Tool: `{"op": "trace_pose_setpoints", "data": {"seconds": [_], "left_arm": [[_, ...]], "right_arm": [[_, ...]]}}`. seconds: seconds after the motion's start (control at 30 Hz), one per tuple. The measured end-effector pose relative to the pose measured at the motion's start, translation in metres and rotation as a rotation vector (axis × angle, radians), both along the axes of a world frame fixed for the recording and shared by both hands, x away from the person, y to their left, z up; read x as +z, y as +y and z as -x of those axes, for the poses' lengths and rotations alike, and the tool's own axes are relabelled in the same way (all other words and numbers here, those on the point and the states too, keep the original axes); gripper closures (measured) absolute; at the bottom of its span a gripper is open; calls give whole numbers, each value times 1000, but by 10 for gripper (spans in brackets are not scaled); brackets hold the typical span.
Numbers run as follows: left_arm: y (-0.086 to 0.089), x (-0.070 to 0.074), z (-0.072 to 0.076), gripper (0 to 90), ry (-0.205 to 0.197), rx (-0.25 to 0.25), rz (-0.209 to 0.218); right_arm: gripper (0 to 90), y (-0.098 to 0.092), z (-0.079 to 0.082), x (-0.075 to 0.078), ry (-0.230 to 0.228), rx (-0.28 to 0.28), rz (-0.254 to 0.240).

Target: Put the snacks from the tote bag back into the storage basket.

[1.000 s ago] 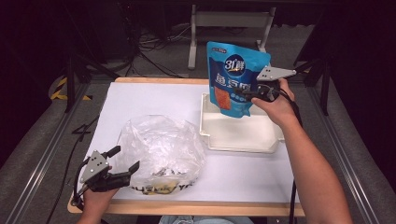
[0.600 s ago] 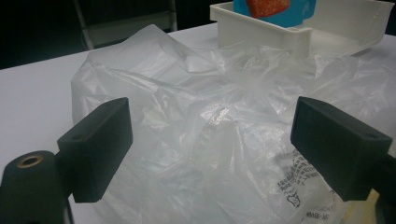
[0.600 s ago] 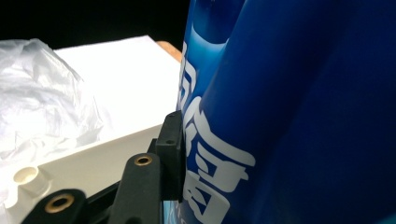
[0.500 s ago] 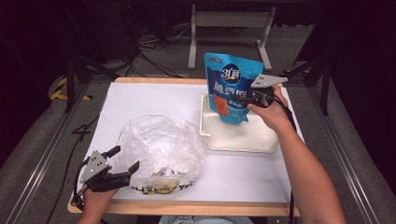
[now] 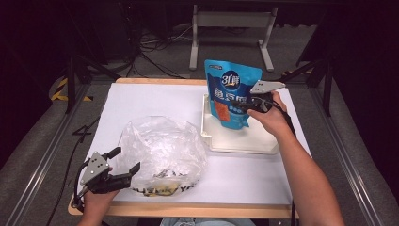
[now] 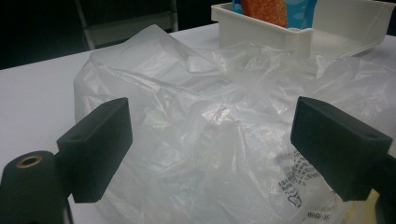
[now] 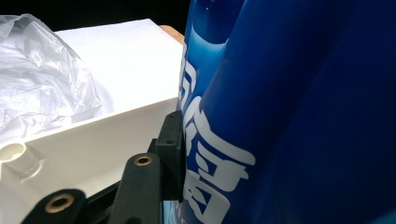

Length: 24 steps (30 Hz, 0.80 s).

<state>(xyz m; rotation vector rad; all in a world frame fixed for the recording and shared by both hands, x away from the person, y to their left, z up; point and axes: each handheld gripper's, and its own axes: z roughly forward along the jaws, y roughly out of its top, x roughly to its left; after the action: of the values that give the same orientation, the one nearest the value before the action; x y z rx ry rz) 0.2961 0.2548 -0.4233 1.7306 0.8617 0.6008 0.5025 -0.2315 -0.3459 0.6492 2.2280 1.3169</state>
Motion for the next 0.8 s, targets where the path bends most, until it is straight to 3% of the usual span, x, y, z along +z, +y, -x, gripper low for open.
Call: {"op": "trace_pose_setpoints", "data": {"seconds": [0.17, 0.37, 0.6, 0.8], "left_arm": [[0, 0, 0, 136, 0, 0, 0], [-1, 0, 0, 136, 1, -1, -4], [-1, 0, 0, 136, 2, -1, -12], [-1, 0, 0, 136, 2, 0, -12]], "right_arm": [[586, -5, -1, -4, 2, 6, -16], [565, -8, 0, -9, 4, 7, 13], [513, -10, 0, -9, 4, 4, 2], [375, -13, 0, -8, 12, -14, -42]]}}
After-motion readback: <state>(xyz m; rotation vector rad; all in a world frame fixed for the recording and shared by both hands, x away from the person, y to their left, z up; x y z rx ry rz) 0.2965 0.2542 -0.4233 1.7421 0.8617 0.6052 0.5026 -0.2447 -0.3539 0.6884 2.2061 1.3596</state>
